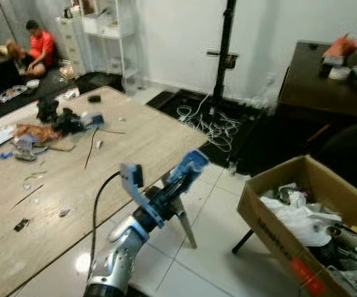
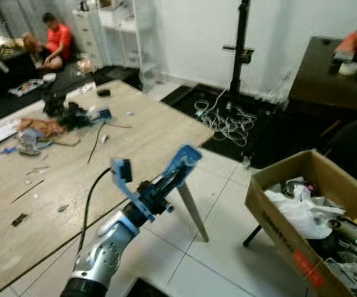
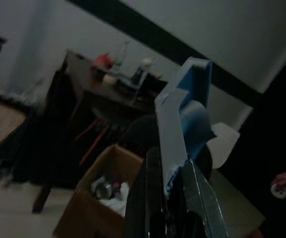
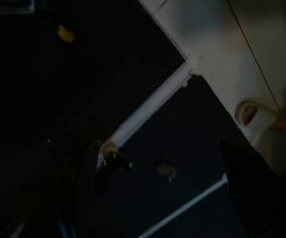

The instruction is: Picking trash to rubbish bin

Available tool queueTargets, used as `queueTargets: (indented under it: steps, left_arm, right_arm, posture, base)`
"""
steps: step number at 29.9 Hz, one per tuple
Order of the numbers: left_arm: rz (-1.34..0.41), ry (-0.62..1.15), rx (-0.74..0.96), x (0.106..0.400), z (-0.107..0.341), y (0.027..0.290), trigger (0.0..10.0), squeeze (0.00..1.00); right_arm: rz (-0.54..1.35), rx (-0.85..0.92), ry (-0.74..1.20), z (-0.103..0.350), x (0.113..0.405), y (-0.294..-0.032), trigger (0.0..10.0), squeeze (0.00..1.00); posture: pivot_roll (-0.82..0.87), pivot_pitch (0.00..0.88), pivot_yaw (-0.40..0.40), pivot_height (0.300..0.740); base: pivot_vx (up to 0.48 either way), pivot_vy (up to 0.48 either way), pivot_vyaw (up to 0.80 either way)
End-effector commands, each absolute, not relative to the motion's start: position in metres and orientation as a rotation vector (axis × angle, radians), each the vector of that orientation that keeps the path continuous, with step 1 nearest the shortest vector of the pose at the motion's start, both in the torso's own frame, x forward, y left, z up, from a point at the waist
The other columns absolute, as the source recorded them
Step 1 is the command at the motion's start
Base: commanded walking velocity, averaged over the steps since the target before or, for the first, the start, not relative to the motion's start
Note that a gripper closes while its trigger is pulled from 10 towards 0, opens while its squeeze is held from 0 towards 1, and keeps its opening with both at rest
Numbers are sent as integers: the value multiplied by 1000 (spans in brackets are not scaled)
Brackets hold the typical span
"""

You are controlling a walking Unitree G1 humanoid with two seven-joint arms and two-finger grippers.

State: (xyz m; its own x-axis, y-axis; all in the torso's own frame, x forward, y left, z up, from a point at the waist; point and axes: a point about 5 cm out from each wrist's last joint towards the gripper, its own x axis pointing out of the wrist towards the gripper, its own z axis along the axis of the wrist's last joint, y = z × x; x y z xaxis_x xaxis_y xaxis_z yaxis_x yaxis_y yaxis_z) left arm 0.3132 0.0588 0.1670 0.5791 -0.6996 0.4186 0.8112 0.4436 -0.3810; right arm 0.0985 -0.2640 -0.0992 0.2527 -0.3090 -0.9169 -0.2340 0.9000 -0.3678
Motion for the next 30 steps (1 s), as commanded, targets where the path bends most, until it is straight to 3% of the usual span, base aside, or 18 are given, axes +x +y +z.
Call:
queueTargets:
  steps: [1, 30]
  left_arm:
    - [-915, -179, -564, 313, 157, 62, 10000, 0]
    - [-895, -194, -459, 316, 156, 53, 10000, 0]
  right_arm:
    - [-40, -461, 1353, -104, 89, -257, 10000, 0]
    - [-53, -466, 1356, -103, 87, -260, 10000, 0]
  posture:
    - [-219, 89, 86, 740]
    - [-234, 90, 87, 740]
  base:
    - [0, 0, -788]
    - [0, 0, -788]
